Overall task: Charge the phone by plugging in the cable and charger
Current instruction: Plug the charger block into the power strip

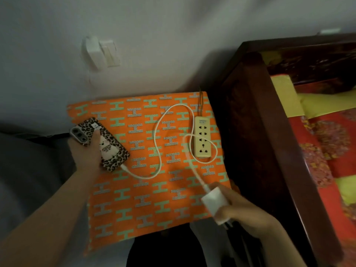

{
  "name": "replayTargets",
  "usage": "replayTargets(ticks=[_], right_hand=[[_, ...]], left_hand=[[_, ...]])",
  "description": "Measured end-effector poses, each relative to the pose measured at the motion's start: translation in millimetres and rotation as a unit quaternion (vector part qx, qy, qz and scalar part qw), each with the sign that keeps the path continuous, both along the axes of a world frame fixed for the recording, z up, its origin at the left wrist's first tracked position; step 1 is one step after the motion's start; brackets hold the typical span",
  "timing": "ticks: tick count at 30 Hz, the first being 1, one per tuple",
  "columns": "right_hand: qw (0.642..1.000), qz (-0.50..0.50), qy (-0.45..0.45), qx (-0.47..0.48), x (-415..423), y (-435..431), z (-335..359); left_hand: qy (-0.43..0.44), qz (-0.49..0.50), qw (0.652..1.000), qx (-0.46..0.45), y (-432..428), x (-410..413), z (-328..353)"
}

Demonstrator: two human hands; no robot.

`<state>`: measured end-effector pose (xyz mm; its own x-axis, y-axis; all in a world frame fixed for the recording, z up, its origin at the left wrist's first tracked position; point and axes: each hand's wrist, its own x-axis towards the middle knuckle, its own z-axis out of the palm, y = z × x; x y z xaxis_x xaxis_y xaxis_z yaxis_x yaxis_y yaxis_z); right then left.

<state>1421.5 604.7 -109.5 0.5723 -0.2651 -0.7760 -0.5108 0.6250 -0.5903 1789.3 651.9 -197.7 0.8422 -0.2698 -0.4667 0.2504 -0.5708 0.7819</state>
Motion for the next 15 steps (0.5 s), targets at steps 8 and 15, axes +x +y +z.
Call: replayTargets(ticks=[8,15], right_hand=[[0.907,-0.311,-0.282,-0.02,-15,-53,18],[0.925,-0.307,-0.161,-0.154,-13,-65,14]], left_hand=[[-0.186,-0.323,0.899,0.232,-16,-8,4],[-0.354,-0.441,0.789,0.24,-53,-38,32]])
